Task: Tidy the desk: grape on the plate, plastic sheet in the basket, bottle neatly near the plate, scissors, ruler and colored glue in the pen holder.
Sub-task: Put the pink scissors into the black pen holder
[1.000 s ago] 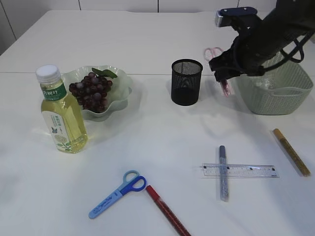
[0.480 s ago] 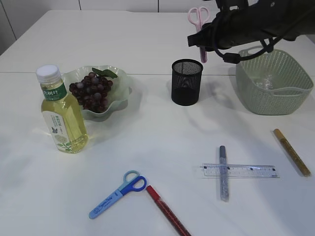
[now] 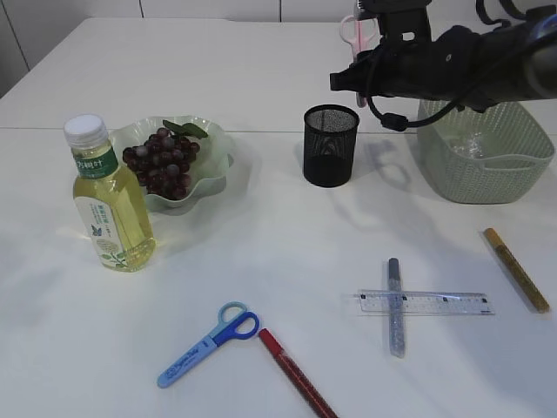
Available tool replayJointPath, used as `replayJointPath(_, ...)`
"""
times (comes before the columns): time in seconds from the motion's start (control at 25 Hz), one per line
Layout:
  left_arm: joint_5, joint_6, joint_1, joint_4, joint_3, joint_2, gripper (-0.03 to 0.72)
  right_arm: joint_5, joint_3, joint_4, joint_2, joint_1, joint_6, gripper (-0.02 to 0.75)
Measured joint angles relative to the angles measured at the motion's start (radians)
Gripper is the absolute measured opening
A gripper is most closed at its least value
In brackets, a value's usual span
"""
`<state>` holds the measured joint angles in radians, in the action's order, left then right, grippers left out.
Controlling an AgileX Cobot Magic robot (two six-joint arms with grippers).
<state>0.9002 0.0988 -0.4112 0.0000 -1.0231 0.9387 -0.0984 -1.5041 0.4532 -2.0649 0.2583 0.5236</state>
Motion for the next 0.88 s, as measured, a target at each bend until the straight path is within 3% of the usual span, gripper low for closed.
replayJointPath(0.2,-0.014,0.0,0.0,0.0,0.0,0.0,0.415,-0.074,-0.002,0.006,-0.027,0.019,-0.002,0.2)
replayJointPath(0.88,-0.025,0.0,0.0,0.0,0.0,0.0,0.415,-0.122,-0.074,0.006,-0.134,0.05,-0.002,0.2)
